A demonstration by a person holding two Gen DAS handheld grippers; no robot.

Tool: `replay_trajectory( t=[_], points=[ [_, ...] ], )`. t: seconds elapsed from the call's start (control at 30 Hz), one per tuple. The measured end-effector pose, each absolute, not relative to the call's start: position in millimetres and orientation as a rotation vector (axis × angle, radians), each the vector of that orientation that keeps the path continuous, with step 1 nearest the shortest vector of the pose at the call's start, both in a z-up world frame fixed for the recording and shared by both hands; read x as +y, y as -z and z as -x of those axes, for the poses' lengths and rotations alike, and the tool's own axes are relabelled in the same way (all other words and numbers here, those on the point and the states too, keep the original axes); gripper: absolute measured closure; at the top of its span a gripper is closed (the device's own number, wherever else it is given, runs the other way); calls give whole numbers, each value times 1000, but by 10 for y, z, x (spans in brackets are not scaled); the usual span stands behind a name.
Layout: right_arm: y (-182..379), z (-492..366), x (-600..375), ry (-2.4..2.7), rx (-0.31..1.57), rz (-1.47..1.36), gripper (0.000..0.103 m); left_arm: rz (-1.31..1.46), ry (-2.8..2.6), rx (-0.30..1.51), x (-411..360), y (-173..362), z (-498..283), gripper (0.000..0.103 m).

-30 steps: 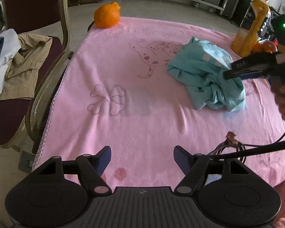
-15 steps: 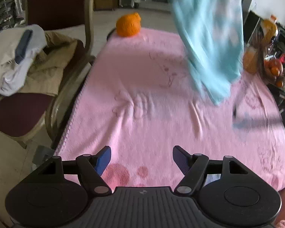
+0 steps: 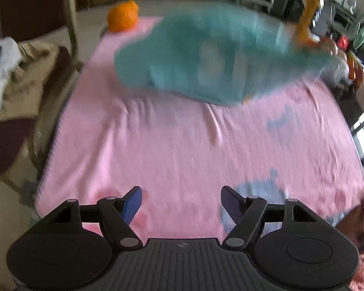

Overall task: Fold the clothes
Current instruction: 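Reach both grippers to the teal shirt and grasp its edges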

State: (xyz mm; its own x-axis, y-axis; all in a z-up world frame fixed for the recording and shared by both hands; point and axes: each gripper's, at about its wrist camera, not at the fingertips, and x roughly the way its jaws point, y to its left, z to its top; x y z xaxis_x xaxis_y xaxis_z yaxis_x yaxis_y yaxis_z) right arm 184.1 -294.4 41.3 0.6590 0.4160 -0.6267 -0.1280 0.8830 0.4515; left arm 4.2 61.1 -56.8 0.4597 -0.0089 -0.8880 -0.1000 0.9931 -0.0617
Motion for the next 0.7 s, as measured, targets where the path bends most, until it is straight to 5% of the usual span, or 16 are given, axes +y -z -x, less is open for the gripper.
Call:
replay_trajectory(
  t=[0.17,0.27,0.4,0.47,0.7],
  points=[
    [77,-1676,-3330,-170,913,-442,74,83,-73,1112,561,612,-181,33],
    [-183,-1642,-3264,-205,865,-408,69,103,-86,1074,610,518,-356,34],
    [-436,-1828,-2927,-312,792,-430,63,198,-116,1014,778,397,-665,47],
    [-527,-1868,-2827,-351,756,-449,59,265,-130,998,886,372,-880,64],
    [-108,-2037,-2718,-357,784,-562,58,531,-93,1032,1070,674,-1700,66]
  ],
)
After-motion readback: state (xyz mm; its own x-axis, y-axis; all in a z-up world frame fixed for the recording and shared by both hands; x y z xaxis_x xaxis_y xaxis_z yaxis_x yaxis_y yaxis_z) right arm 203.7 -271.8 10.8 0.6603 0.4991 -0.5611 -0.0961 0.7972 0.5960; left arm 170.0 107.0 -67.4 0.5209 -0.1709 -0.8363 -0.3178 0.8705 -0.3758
